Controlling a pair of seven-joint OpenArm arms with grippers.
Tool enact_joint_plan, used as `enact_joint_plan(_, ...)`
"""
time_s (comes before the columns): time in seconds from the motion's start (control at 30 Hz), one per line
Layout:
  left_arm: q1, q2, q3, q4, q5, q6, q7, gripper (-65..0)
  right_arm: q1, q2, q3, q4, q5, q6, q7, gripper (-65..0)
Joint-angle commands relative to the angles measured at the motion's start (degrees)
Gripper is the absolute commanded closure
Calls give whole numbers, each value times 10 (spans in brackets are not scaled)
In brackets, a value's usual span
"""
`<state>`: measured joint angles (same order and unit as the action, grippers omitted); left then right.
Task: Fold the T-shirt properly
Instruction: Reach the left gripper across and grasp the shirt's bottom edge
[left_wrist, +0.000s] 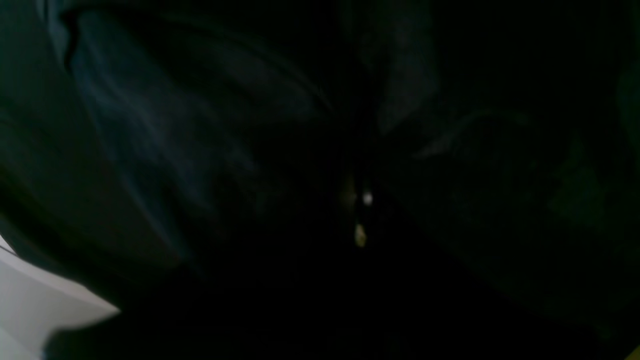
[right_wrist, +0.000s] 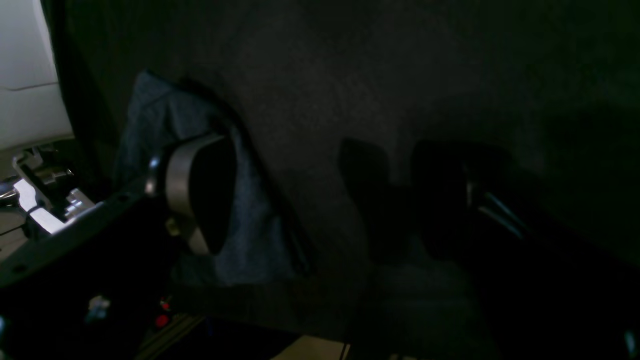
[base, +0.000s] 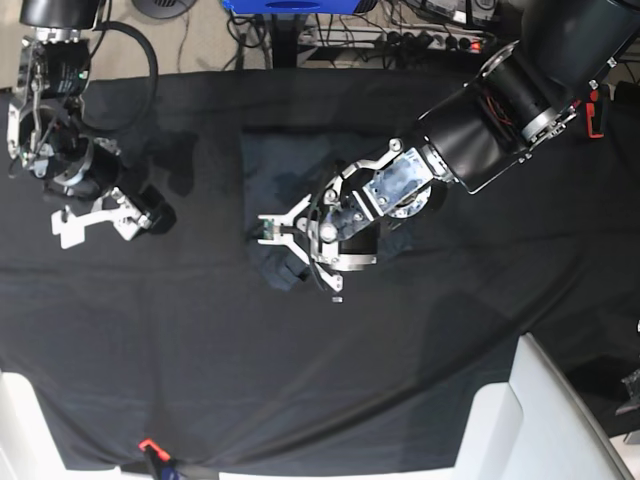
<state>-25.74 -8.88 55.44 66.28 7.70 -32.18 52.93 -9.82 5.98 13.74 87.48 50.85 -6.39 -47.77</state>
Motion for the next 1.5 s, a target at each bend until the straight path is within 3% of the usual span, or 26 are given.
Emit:
enact_joint_plan(0.0,-12,1,-16,7,8,1,3,0,6,6,-1,9,9,7,4,-509)
enact_joint_plan(0.13,-3,1,-41,7,8,1,3,0,6,4,-4,16,11,8,0,-509)
enact_joint_plan(0.33,-2,1,-39,7,8,1,3,0,4,5,-87,50,9,5,4,-509)
enact_joint_plan(0.97,-19,1,-35,7,15,1,0,-2,5,4,-89,50,8,5,4,-509)
enact_joint_plan(1.33,-55,1,-34,7,15,1,0,-387,5,5,-89,49,8,5,4,-509)
enact_joint_plan(1.47,-66,0,-34,7,35,1,0,-555,5,5,-89,49,8,5,4,-509)
